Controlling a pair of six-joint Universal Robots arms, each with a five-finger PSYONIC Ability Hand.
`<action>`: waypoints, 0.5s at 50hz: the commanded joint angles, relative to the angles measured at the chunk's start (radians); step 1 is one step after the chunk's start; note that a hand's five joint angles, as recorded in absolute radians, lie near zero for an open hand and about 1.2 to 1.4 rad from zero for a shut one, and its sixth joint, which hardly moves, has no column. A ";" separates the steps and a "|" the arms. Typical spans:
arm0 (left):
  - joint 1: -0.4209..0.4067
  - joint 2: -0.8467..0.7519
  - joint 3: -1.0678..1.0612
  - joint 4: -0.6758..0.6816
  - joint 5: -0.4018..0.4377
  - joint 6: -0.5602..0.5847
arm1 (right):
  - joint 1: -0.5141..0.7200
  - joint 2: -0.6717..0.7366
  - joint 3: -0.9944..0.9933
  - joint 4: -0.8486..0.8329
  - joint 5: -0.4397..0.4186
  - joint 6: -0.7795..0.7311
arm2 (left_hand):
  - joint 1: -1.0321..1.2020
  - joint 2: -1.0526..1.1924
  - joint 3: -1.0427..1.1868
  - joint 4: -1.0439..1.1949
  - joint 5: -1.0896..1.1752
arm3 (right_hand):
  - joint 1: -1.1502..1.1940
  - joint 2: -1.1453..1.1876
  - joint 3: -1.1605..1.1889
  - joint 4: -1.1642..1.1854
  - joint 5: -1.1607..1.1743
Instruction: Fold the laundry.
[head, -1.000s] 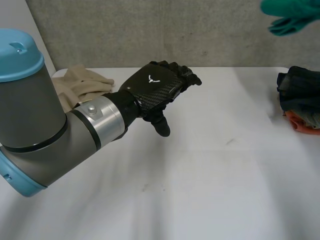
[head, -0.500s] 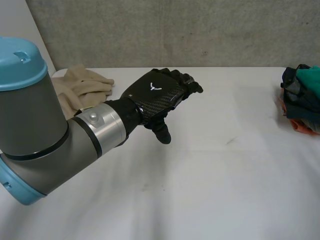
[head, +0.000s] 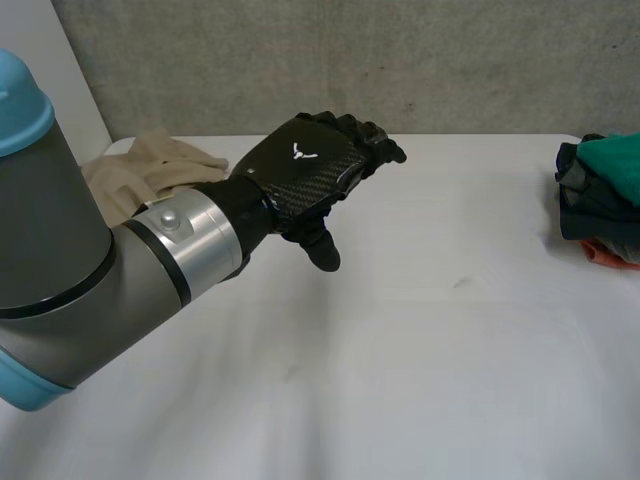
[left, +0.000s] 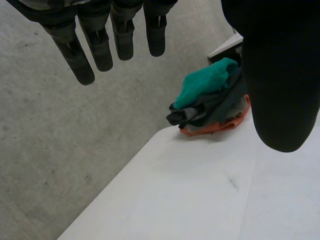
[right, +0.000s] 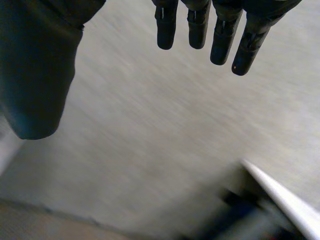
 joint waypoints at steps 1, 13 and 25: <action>0.033 0.018 0.011 0.041 -0.091 -0.015 | 0.131 -0.005 -0.161 -0.113 0.338 -0.133 | -0.015 -0.009 -0.011 -0.009 -0.005 | -0.025 -0.044 -0.040 -0.063 -0.062; 0.381 -0.039 -0.007 0.331 -0.399 0.098 | 0.680 -0.292 0.259 -0.548 0.055 0.175 | -0.050 -0.044 -0.046 -0.044 -0.040 | -0.025 -0.044 -0.040 -0.063 -0.062; 0.678 -0.494 0.117 0.248 -0.088 0.371 | 1.053 -0.113 0.491 -0.368 -0.013 0.031 | -0.047 -0.041 -0.043 -0.042 -0.037 | -0.025 -0.044 -0.040 -0.063 -0.062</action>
